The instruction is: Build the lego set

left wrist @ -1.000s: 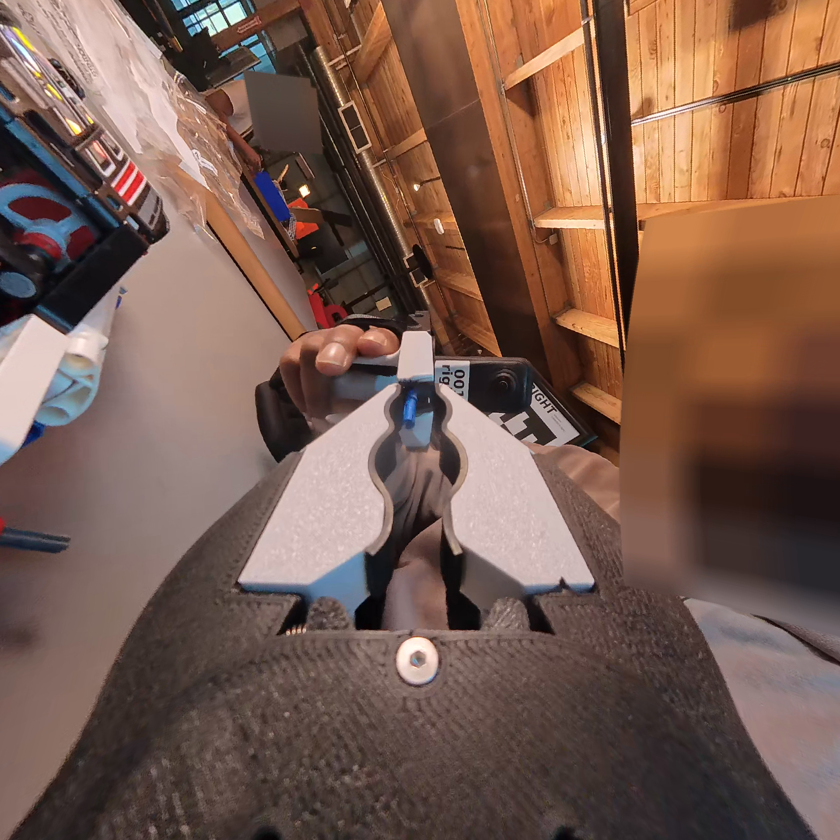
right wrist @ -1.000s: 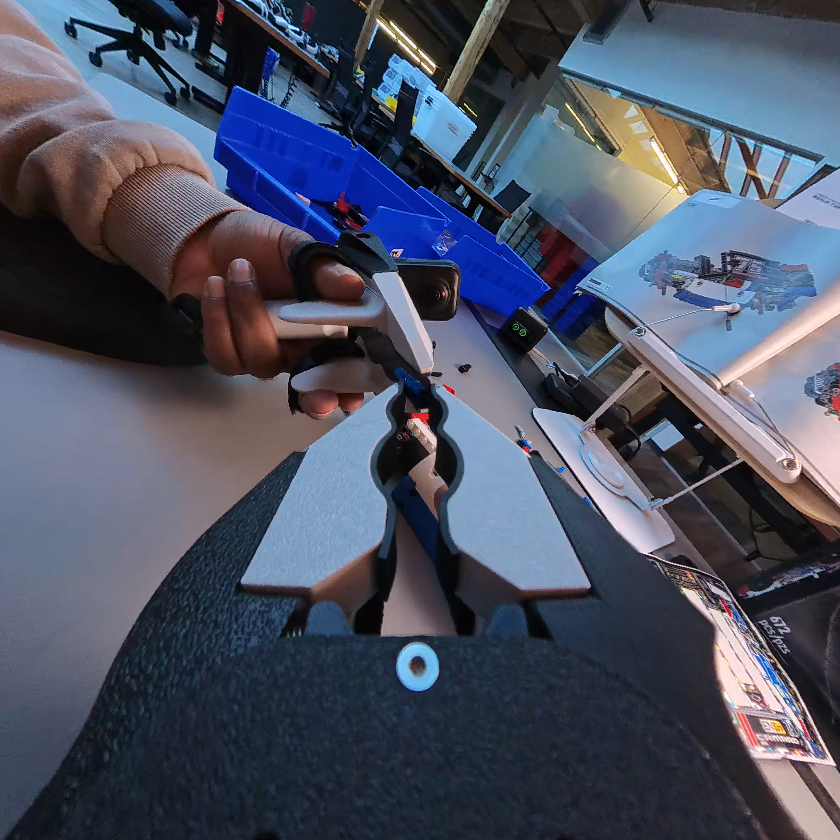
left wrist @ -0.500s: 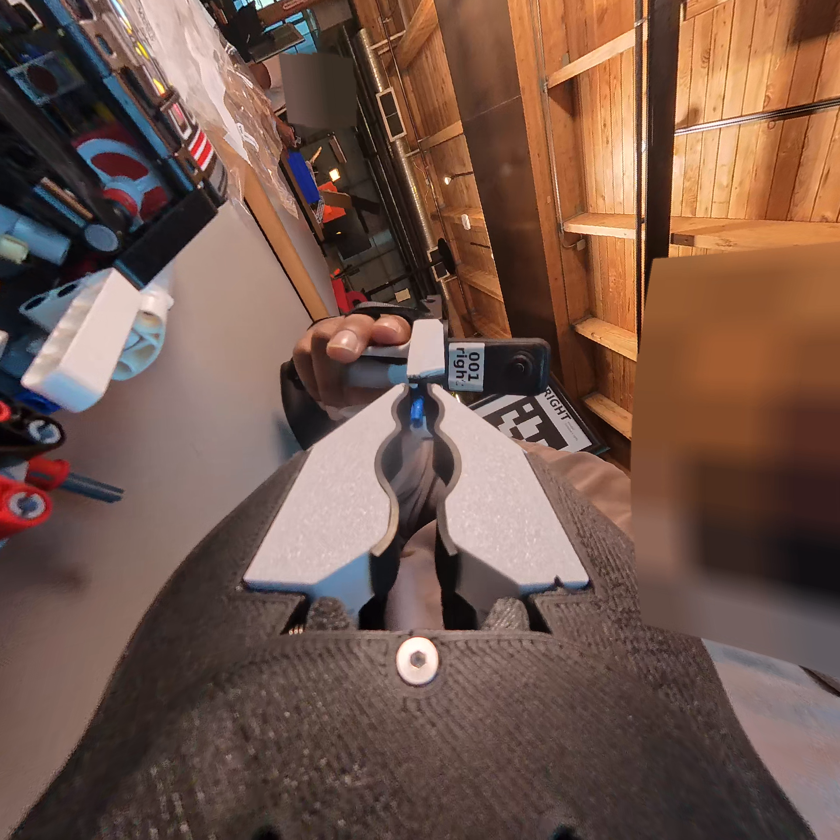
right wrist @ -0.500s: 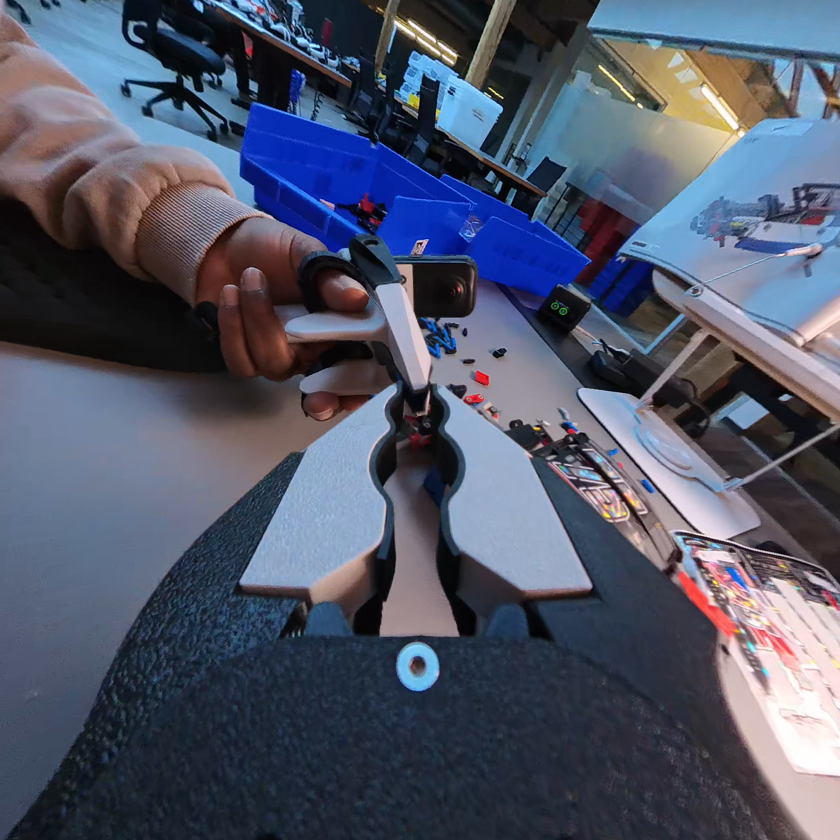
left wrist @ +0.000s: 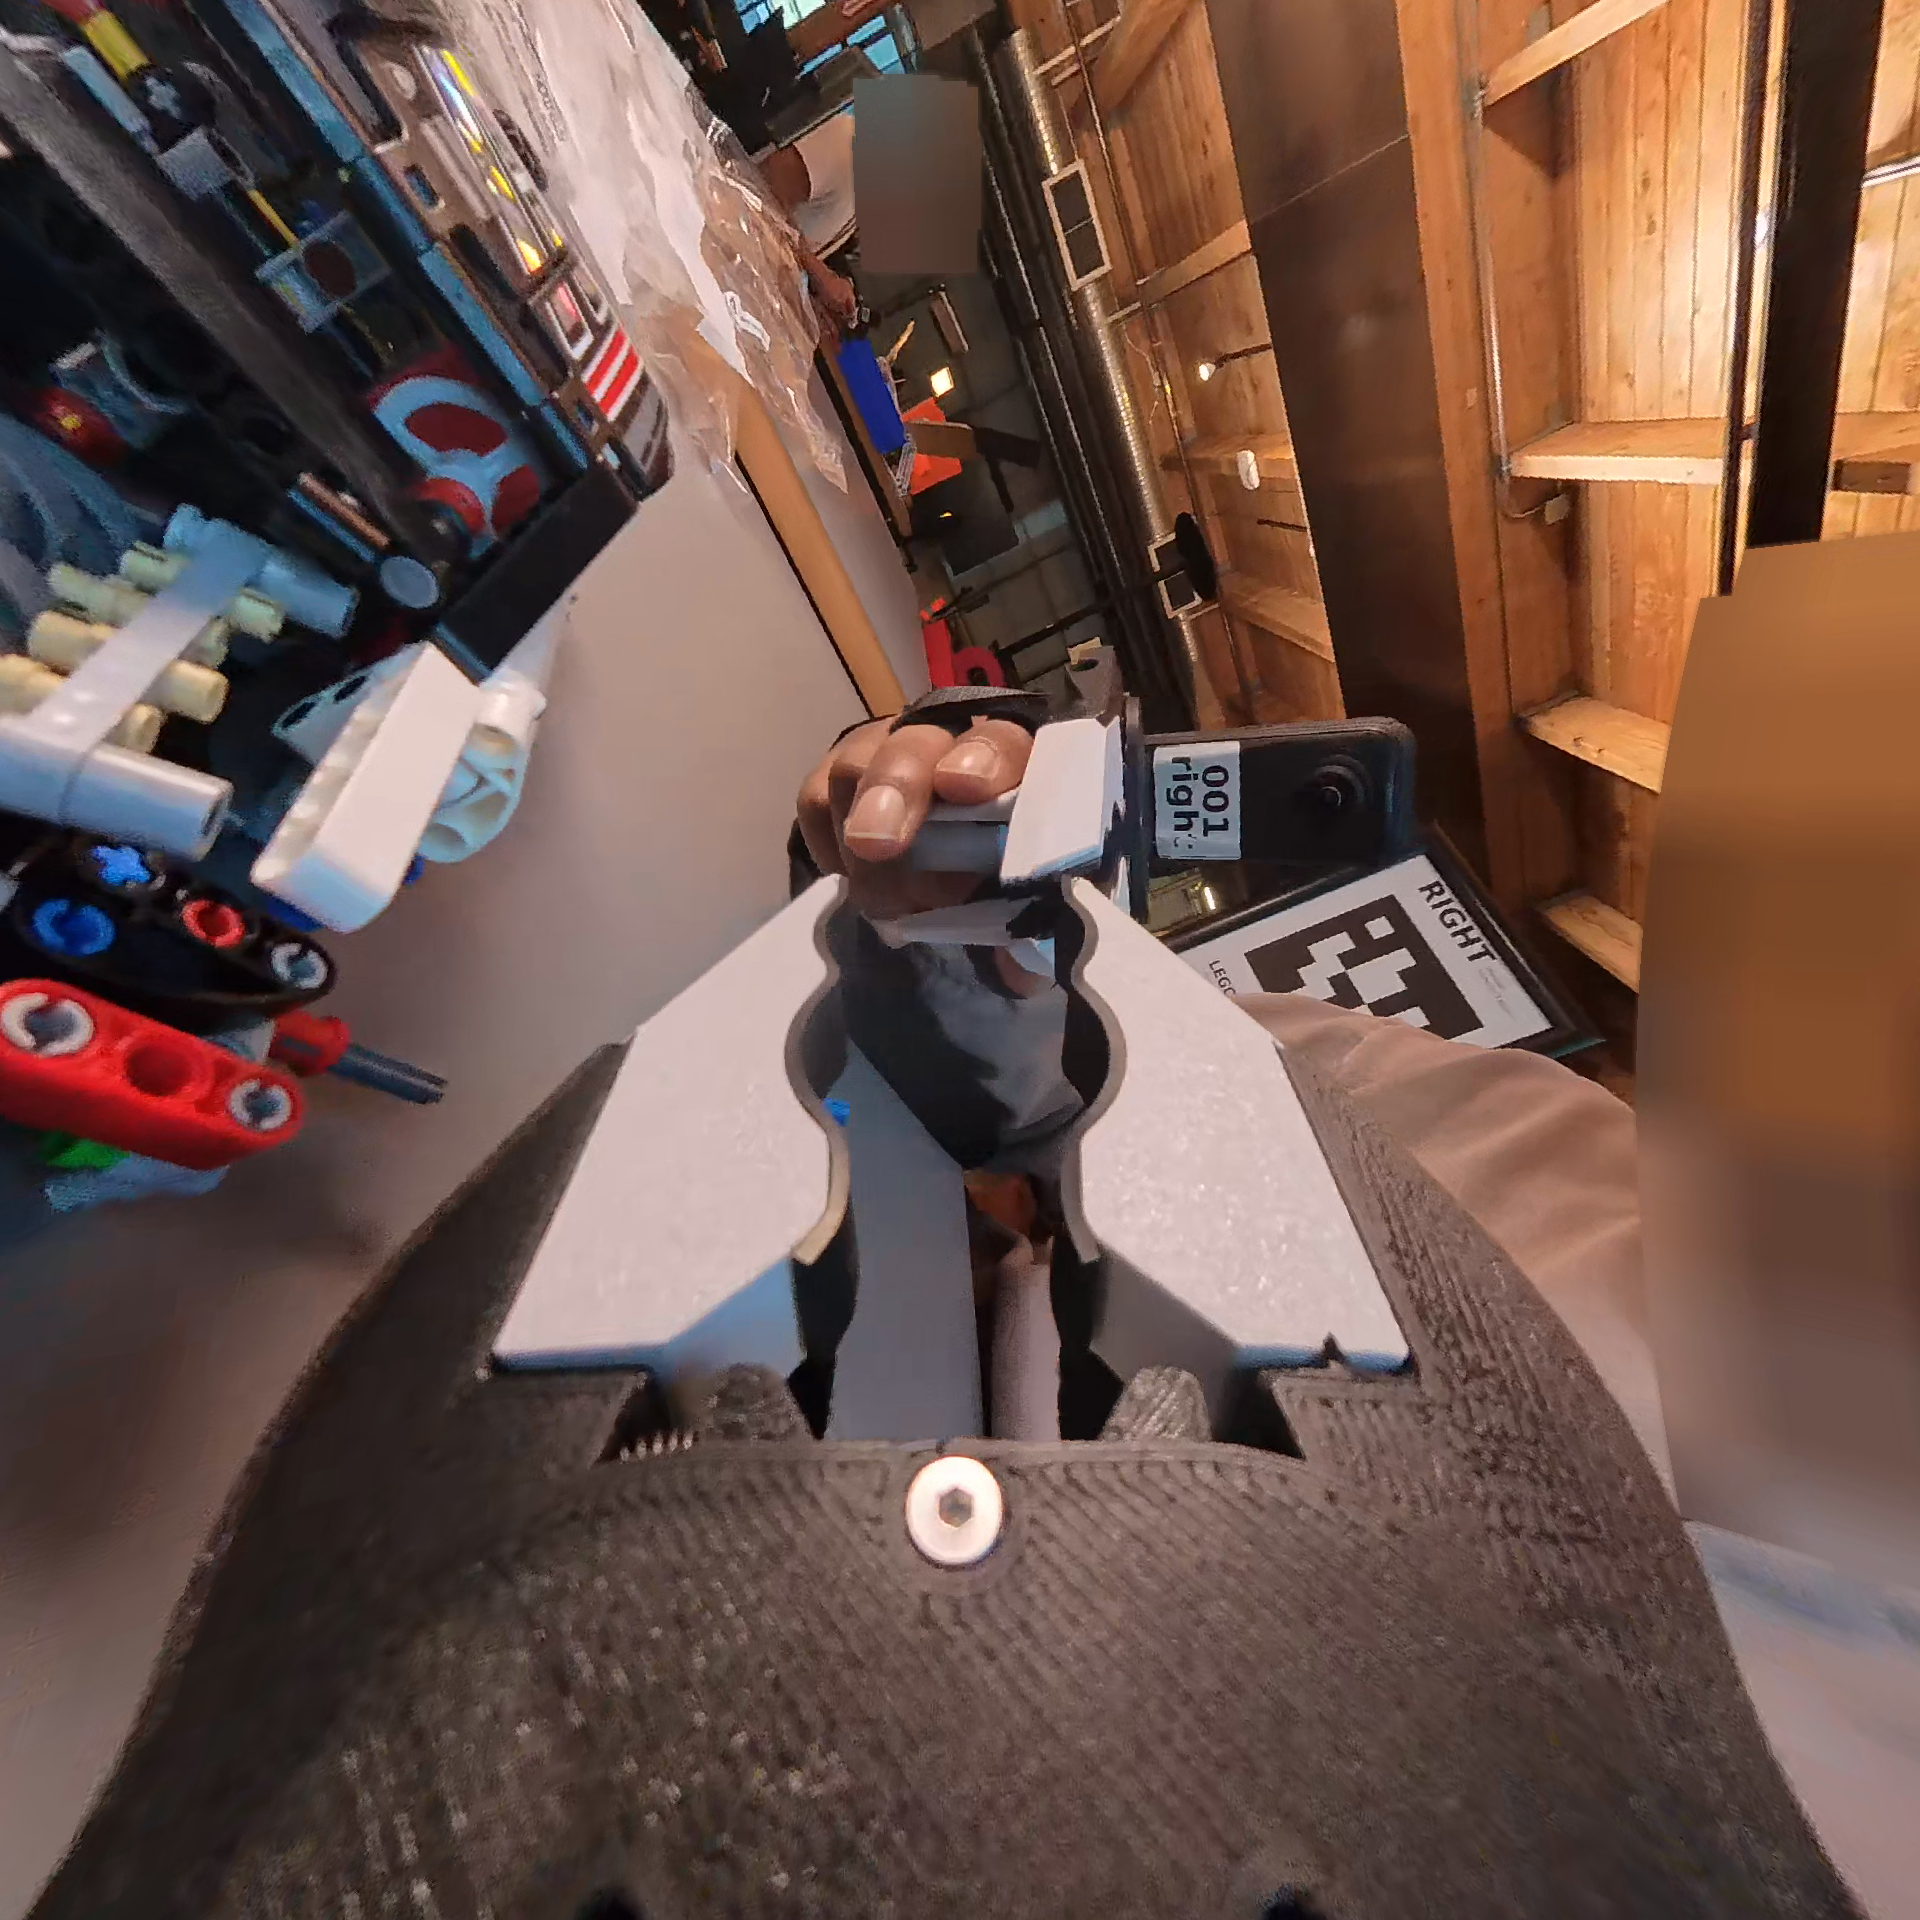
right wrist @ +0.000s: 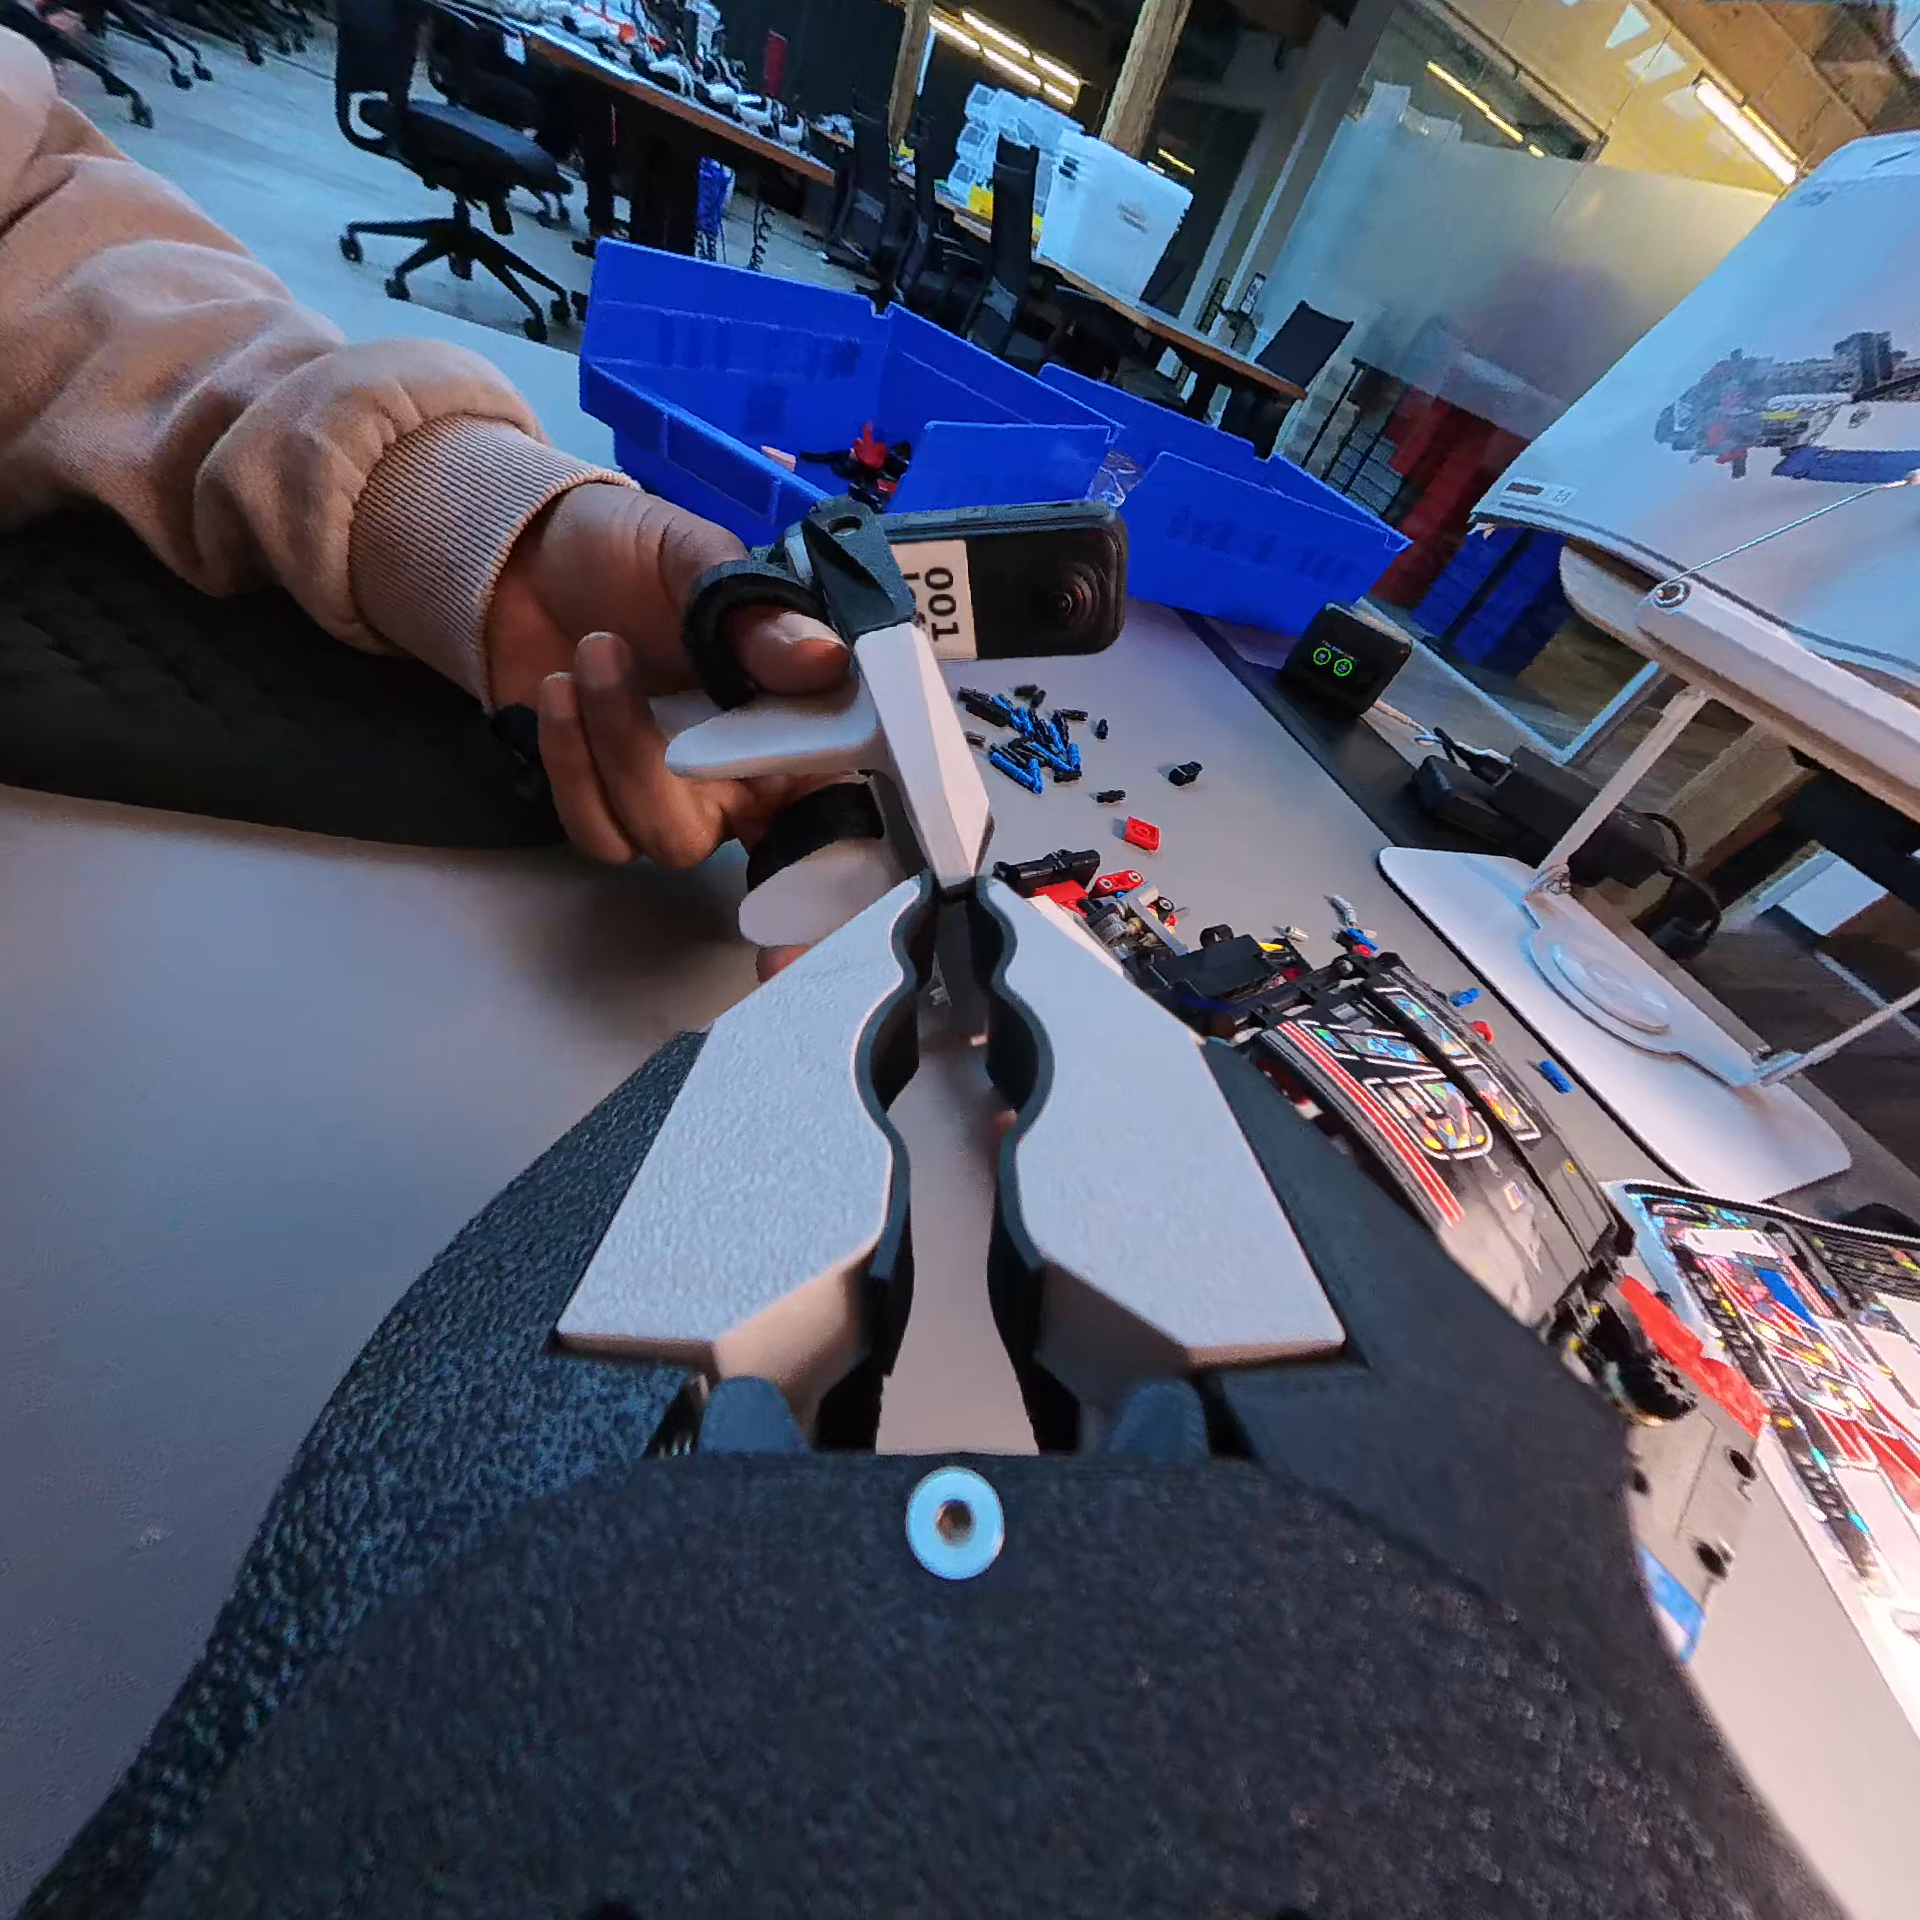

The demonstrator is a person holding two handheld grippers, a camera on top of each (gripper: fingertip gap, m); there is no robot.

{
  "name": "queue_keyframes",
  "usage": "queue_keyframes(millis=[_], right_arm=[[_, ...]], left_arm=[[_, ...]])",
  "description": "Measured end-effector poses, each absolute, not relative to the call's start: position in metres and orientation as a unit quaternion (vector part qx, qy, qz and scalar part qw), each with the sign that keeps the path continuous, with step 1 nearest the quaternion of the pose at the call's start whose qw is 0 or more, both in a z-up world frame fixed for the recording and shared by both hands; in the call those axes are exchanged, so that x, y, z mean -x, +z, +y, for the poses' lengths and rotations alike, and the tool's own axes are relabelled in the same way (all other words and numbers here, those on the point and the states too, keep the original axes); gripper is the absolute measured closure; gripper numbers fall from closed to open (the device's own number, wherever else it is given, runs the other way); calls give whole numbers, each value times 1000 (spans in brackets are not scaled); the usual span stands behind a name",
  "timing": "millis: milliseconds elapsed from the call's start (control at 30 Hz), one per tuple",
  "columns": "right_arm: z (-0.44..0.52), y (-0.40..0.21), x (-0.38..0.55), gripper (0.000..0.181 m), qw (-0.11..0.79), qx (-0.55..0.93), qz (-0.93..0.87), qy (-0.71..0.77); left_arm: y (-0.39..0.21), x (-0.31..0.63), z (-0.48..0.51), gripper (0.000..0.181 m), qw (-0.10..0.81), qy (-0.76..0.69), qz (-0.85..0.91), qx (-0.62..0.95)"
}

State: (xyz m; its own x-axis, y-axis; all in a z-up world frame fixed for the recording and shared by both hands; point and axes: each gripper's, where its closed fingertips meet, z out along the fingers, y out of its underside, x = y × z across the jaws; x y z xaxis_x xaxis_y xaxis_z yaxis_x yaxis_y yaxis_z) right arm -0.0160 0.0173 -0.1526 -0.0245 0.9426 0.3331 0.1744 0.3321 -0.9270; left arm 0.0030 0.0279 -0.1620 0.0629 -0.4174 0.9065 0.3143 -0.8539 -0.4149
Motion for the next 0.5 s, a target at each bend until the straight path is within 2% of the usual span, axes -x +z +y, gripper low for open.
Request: queue_keyframes(millis=[33,133,233,333,433,500], right_arm=[[17,-153,16,178,528,455,-616,366],[17,-152,17,178,517,463,-610,383],[20,-153,14,181,511,474,-602,389],[21,-156,10,174,498,483,-602,395],[18,-170,8,174,467,487,-635,377],[14,-190,3,173,415,500,-675,351]], left_arm=[[-162,-3,28,145,272,-680,42,679],[-160,-1,29,146,287,-672,57,681],[-155,4,31,137,309,-665,68,676],[-144,24,40,134,363,-638,86,674],[-136,44,41,147,423,-570,151,688],[-146,45,35,150,425,-515,213,713]])
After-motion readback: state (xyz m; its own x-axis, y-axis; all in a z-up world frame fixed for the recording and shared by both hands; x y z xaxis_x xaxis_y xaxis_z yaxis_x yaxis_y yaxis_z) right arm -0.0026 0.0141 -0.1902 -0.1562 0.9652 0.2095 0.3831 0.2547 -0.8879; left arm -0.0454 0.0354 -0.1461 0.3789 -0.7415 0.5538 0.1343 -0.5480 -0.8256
